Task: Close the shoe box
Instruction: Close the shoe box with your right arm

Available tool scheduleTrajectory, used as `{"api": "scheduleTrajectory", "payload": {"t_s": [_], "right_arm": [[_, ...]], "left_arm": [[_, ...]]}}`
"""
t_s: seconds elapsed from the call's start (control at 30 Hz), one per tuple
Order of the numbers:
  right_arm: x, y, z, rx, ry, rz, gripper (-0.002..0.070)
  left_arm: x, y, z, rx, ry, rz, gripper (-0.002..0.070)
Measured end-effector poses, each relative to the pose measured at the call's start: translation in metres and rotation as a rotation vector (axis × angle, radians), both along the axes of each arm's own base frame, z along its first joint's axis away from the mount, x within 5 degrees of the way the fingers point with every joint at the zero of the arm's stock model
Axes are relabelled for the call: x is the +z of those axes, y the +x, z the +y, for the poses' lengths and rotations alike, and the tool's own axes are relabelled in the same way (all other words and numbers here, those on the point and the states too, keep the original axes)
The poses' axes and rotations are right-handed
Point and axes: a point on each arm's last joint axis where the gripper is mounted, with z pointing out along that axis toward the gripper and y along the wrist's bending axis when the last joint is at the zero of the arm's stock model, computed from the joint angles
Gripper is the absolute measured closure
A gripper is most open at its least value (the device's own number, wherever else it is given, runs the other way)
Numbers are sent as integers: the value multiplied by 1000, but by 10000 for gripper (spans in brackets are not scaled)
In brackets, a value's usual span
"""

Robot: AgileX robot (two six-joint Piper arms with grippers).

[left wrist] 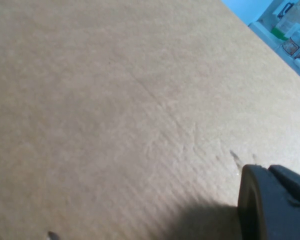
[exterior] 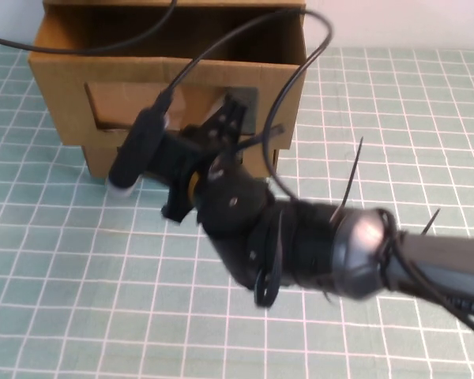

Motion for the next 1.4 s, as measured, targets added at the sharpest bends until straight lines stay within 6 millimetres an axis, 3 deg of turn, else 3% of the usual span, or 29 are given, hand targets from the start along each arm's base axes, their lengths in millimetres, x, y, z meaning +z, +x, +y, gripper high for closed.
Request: {"api": "scheduleTrajectory", "payload": {"t_s": [0.2,0.87,1.23,1.4], "right_arm": [[8,19,-8,6,36,5,687],[6,97,-16,5,107,-7,689],[3,101,-13,31,122,11,689],[13,88,-8,87,302,146,689]], "left_arm": [[0,0,0,0,0,-1,680],[0,0,0,-4,-3,2,680],[1,0,0,-4,-5,2,680],[0,-1,0,-6,-5,3,680]]}}
